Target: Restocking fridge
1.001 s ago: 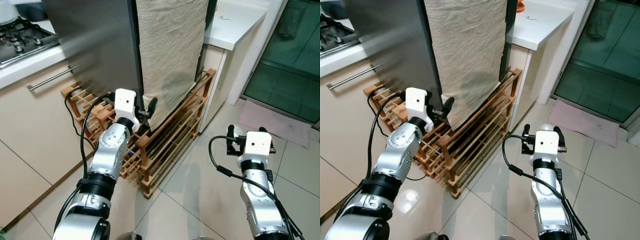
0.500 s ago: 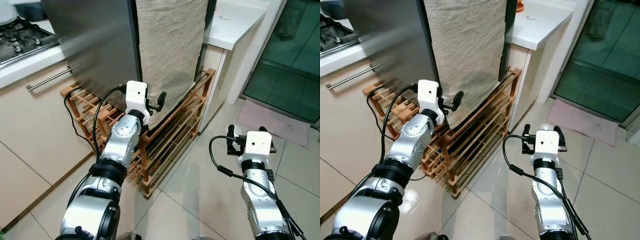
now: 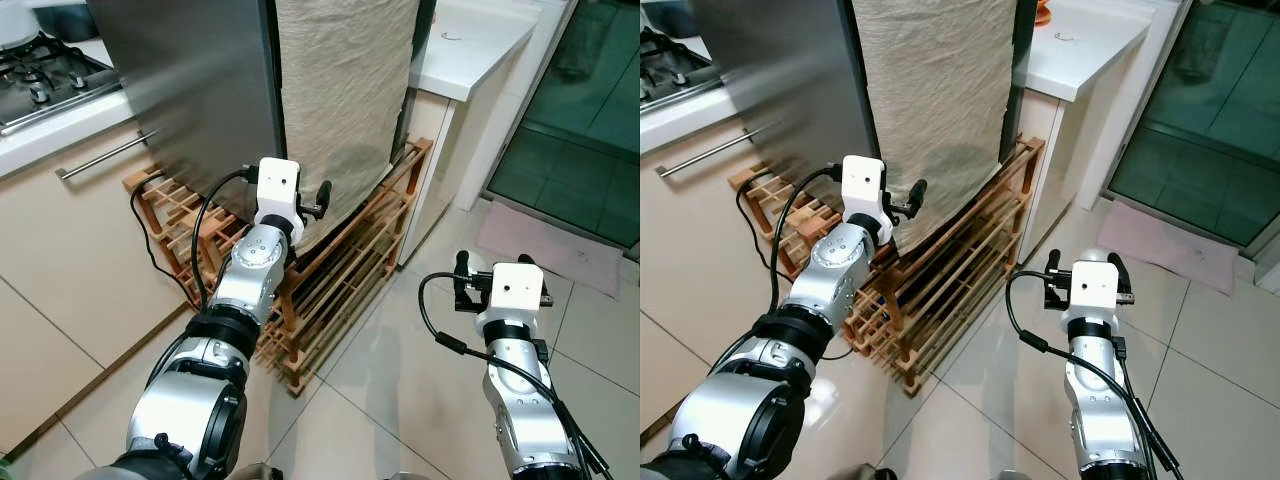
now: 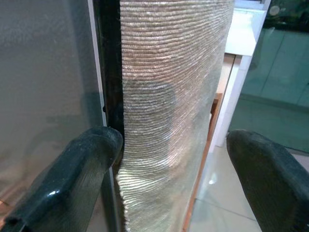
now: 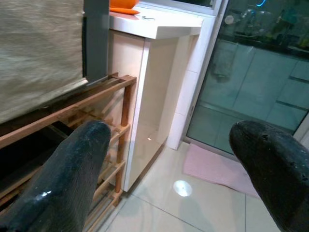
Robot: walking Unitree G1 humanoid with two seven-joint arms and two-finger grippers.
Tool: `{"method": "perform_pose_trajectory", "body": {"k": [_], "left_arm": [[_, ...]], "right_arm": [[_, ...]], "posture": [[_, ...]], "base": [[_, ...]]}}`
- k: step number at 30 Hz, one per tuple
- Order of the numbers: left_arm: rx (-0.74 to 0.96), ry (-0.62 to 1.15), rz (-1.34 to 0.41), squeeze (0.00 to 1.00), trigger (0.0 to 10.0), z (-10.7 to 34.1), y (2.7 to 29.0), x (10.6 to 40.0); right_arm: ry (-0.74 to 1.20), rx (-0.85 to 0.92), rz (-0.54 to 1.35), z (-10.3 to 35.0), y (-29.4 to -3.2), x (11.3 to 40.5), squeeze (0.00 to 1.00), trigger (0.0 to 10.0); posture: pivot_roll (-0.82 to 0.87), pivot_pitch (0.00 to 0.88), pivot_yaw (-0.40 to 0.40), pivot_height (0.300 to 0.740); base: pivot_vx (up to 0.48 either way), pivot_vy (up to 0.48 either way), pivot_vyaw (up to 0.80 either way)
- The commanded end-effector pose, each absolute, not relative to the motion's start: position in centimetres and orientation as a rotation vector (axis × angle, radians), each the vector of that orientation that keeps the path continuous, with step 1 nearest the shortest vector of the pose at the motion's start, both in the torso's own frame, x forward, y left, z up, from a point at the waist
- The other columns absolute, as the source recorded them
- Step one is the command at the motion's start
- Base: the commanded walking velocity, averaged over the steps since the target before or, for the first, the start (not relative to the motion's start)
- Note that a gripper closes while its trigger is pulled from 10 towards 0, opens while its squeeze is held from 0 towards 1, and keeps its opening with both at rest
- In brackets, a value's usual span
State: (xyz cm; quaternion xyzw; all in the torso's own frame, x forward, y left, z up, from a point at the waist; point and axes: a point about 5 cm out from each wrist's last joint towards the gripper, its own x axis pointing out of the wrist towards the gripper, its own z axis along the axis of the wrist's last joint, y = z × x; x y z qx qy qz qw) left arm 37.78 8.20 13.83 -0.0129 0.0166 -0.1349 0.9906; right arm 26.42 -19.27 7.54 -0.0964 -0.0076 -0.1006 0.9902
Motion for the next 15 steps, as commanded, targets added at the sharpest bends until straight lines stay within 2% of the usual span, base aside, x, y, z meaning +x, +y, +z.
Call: {"method": "perform_pose_trajectory", "body": {"k": [1, 6, 10, 15], "left_arm": [[-0.034, 0.015, -0.332, 0.00, 10.0, 14.9, 6.8, 38.1], [-0.046, -0.001, -0.465, 0.00, 10.0, 15.6, 4.5, 37.7], [-0.095, -0.042, -0.713, 0.00, 10.0, 16.4, 2.1, 36.3], [-0.115, -0.068, -0.872, 0.00, 10.0, 16.5, 1.7, 35.1]], "right_arm": [[-0.016, -0.196, -0.204, 7.7, -19.4, 26.3, 0.00, 10.0], [-0.016, -0.196, -0.203, 7.7, -19.3, 26.4, 0.00, 10.0], [-0.018, -0.195, -0.203, 7.8, -19.3, 26.4, 0.00, 10.0], [-0.016, -0.195, -0.206, 7.7, -19.4, 26.2, 0.00, 10.0]], "posture": [[-0.16, 0.016, 0.012, 0.740], [-0.16, 0.015, 0.013, 0.740], [-0.16, 0.016, 0.016, 0.740], [-0.16, 0.016, 0.016, 0.740]], "base": [[0.000, 0.000, 0.00], [0.000, 0.000, 0.00], [0.000, 0.000, 0.00], [0.000, 0.000, 0.00]]}}
